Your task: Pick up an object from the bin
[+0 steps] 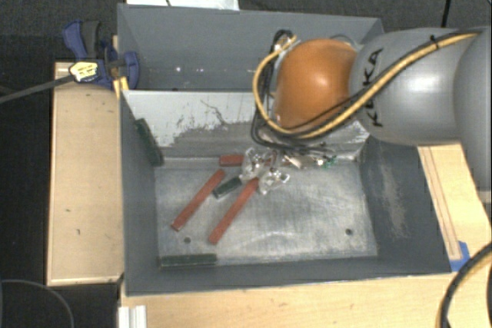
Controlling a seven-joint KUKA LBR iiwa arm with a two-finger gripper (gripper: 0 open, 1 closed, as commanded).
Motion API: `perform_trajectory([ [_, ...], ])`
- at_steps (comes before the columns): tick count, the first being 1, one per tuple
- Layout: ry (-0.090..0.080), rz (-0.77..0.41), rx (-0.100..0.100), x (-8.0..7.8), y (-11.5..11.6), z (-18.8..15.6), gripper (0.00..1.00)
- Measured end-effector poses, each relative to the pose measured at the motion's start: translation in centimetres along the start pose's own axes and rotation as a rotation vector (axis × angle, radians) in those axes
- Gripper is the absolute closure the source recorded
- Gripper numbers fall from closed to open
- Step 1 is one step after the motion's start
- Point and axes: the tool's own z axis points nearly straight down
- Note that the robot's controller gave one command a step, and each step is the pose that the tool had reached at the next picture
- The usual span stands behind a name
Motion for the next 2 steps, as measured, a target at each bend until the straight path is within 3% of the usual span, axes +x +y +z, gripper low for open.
perform_trajectory([
  [2, 0.006, 0.002, -0.004, 0.1, 0.1, -3.0, 1.0],
])
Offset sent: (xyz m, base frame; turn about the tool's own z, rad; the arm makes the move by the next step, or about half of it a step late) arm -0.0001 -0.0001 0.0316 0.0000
